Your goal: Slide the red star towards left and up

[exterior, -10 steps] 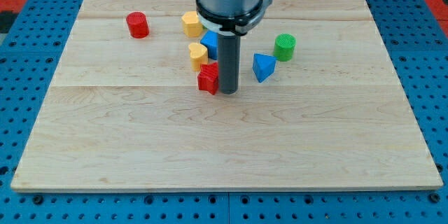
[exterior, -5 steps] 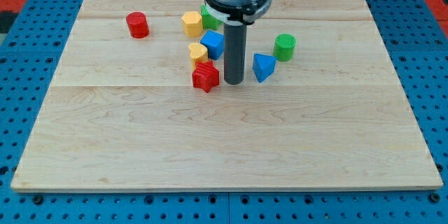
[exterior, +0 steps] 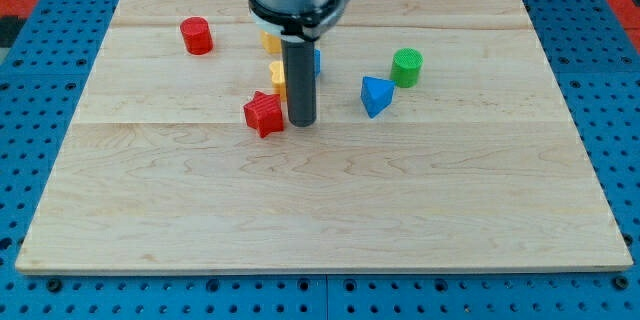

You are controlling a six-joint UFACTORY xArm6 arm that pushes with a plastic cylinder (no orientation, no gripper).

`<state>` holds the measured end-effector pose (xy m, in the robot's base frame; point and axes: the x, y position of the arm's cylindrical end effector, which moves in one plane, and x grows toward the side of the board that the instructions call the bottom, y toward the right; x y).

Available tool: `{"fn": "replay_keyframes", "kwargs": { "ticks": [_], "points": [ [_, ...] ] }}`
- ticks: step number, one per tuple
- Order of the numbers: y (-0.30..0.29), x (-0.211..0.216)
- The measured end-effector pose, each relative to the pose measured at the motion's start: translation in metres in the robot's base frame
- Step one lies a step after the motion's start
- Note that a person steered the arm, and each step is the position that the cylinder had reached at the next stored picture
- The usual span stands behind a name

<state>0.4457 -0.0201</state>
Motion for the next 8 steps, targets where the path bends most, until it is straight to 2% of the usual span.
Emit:
{"fn": "replay_keyframes", "kwargs": {
  "ticks": [3,8],
  "points": [
    [-0.063,0.01],
    [-0.094,0.0]
  ]
}}
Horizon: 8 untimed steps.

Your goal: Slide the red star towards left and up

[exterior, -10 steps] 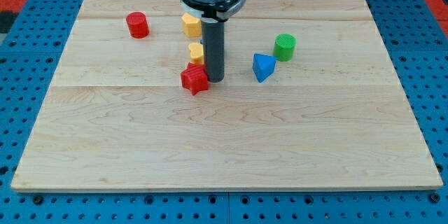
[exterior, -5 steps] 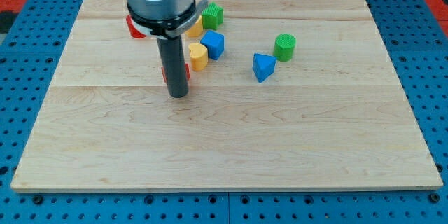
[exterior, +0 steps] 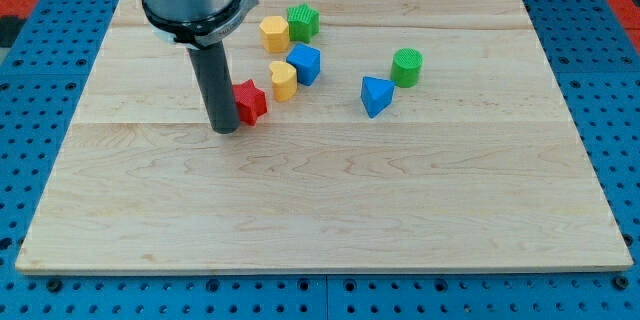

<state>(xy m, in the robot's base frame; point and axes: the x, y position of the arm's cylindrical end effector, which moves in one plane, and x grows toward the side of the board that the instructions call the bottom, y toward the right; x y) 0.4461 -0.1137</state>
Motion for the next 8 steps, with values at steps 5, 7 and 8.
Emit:
{"fn": "replay_keyframes", "kwargs": {
  "ticks": [5,7,8],
  "points": [
    [-0.013,-0.039],
    [-0.034,-0.026],
    [-0.034,-0.024]
  ]
}}
